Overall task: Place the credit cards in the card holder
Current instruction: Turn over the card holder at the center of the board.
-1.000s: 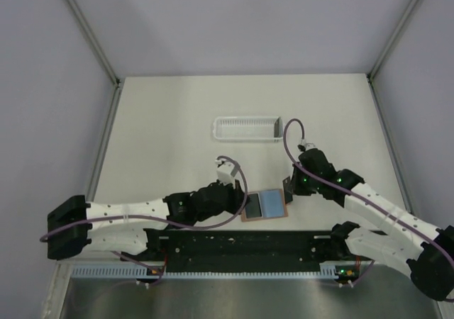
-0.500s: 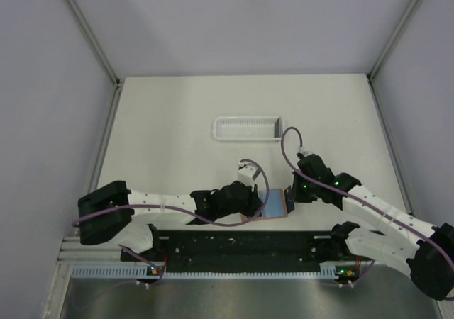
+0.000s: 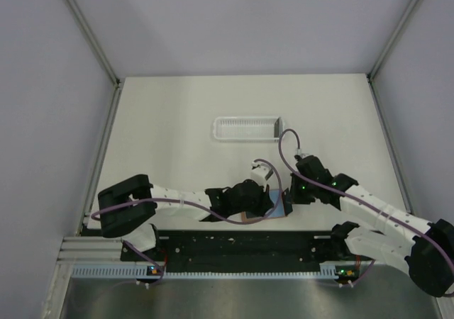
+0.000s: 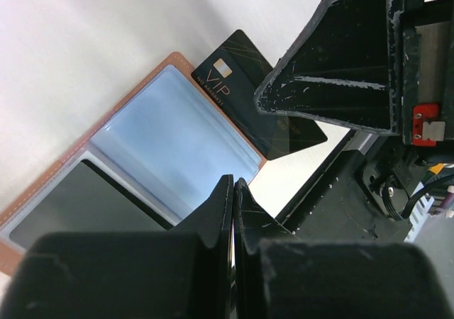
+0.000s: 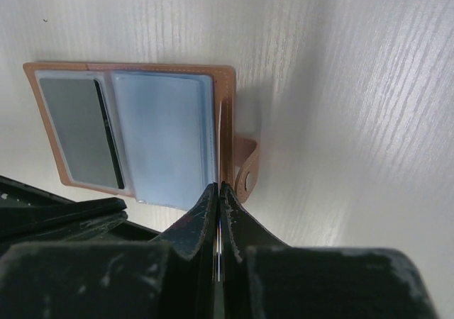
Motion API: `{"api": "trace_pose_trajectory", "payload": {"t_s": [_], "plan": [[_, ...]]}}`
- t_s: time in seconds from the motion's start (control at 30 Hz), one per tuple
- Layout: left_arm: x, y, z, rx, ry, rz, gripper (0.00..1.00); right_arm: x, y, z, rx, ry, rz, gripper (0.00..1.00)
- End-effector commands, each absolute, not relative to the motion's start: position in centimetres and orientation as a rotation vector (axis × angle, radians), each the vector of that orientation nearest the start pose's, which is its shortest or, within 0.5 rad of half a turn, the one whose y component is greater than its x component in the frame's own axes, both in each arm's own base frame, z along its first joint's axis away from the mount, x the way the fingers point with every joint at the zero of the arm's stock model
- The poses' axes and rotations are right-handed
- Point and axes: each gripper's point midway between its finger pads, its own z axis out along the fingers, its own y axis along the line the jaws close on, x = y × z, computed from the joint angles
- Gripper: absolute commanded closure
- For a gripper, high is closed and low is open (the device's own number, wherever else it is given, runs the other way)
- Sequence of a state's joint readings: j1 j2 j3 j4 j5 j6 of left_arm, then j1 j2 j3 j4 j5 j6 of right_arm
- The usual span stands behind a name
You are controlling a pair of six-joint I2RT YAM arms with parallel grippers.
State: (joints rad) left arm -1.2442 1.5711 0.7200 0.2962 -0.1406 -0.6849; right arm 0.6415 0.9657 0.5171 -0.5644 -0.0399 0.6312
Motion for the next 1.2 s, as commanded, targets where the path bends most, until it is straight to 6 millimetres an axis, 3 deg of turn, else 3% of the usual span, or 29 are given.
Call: {"api": "trace_pose_trajectory", "payload": {"t_s": [0.0,0.3,0.5,0.93,1.17], "plan": [[14.0,-42.1,8.4,0.553,2.172,-1.0,1.0,16.0,16.3,4.8,-0.061,2.665,0.518,1.0],[14.6,-42.7,6.0,0.573,2.207,-0.95,1.0,15.7,16.3,4.3,-0.058,2.684,0.514,1.0],[14.9,-41.9,4.5,0.558,2.235,-0.898,1.0,15.5,16.2,3.9,-0.063,2.693,0.508,1.0],[14.1,-36.8,0.5,0.459,2.372,-0.789,1.0,15.4,15.9,3.6,-0.063,2.699,0.489,1.0],[13.0,-34.1,-0.4,0.41,2.425,-0.765,1.0,15.3,15.6,3.1,-0.057,2.714,0.464,1.0]]}}
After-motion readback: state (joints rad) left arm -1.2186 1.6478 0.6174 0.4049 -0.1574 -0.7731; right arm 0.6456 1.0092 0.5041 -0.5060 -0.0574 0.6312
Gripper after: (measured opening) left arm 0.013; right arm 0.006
